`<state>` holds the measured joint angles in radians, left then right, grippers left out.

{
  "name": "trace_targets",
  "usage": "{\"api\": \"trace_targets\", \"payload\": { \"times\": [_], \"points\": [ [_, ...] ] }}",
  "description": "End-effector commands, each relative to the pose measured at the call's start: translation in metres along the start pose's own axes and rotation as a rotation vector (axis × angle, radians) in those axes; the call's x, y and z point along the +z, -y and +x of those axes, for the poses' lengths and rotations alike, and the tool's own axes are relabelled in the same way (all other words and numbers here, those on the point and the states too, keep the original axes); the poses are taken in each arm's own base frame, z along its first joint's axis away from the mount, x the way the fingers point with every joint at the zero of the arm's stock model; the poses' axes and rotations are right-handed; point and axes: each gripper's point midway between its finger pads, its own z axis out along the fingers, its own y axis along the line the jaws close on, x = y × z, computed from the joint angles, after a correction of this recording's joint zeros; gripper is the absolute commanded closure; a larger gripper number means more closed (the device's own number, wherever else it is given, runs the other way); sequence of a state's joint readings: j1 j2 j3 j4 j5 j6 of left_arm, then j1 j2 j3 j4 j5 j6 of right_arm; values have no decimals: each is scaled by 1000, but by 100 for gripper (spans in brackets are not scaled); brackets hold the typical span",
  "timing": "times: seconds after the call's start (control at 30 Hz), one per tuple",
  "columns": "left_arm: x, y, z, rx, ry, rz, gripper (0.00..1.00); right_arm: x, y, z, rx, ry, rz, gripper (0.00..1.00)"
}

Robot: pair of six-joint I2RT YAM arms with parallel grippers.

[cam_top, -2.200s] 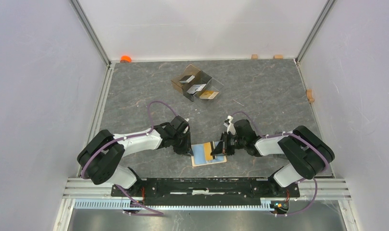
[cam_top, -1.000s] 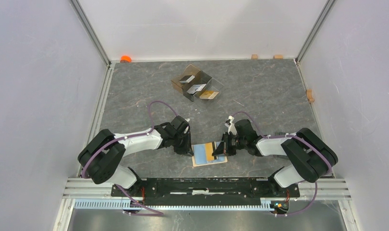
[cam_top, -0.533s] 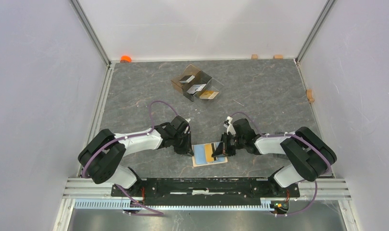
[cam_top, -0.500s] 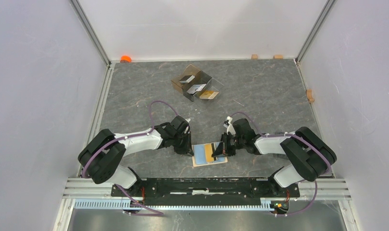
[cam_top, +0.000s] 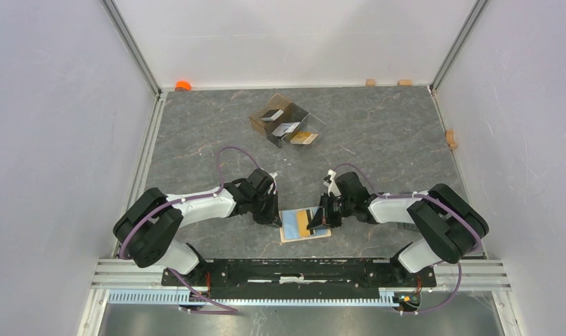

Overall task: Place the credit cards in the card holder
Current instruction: Insert the credit card into the card holder.

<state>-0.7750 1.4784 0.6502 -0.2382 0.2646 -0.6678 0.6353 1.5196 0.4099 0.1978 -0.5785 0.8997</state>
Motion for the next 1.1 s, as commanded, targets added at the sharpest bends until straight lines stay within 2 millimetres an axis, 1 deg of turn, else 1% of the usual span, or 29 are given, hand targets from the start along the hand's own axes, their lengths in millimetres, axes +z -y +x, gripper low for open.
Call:
{"api": "trace_targets", "payload": {
  "times": [0.0, 0.1, 0.27, 0.47, 0.73, 0.93, 1.07],
  "points": [
    [8, -14, 13, 46, -26, -33, 87, -9, 81, 38, 26, -88, 376, 100],
    [7, -18, 13, 47, -25, -51, 87, -11, 82, 34, 26, -72, 383, 100],
    [8, -17, 15, 35, -25, -40, 88, -7, 82, 37, 51, -61, 360, 100],
    [10, -14, 16, 31, -30, -23, 89, -1, 73, 38, 57, -56, 332, 100],
    [11, -16, 19, 23, -32, -20, 90, 8, 60, 32, 54, -32, 286, 100],
    [12, -16, 19, 21, -29, -20, 91, 14, 53, 36, 36, -50, 278, 100],
    [13, -19, 19, 13, -23, -28, 95, 14, 49, 31, 17, -37, 278, 99]
  ]
}}
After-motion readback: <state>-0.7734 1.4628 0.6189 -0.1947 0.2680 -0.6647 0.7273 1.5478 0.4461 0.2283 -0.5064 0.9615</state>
